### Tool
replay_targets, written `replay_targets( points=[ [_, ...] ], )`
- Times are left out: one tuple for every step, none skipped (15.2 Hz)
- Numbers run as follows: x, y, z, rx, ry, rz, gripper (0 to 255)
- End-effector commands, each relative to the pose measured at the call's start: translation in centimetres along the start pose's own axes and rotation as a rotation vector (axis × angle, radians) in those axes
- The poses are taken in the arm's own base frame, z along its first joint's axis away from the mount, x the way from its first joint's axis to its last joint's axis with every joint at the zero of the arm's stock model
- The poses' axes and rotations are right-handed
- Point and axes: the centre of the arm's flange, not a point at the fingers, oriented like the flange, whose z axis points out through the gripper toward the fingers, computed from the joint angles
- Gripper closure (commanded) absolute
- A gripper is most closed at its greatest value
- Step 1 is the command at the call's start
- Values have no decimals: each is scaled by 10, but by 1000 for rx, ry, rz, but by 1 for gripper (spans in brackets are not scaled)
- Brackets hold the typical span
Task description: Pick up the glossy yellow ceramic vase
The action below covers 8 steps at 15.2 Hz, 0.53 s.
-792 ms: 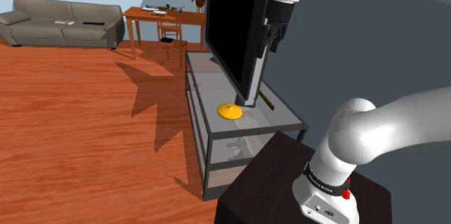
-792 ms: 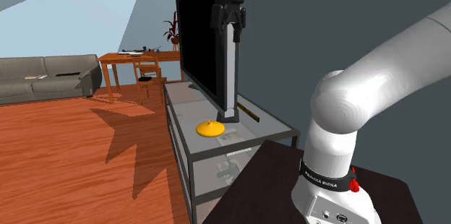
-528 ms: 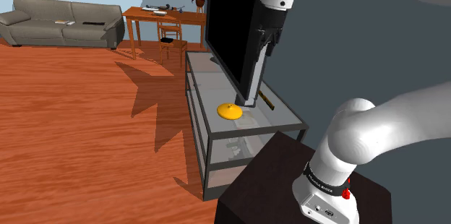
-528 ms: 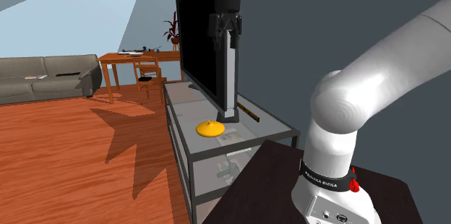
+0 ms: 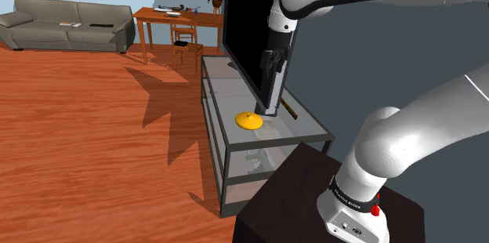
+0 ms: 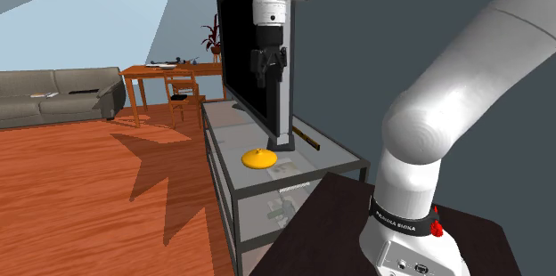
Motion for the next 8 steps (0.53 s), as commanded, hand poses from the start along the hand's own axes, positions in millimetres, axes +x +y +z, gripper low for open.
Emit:
replay_targets(
  points=[
    [16, 12, 21, 1, -12, -7, 0],
    [24, 17, 31, 2, -18, -10, 0],
    [32, 22, 42, 3, -25, -13, 0],
    [39, 27, 52, 4, -31, -16, 0],
    [47, 33, 62, 5, -38, -20, 0],
    [55, 38, 72, 6, -44, -23, 0],
    [62, 43, 83, 6, -51, -26, 0],
    [70, 48, 93, 7, -57, -29, 0]
  ],
)
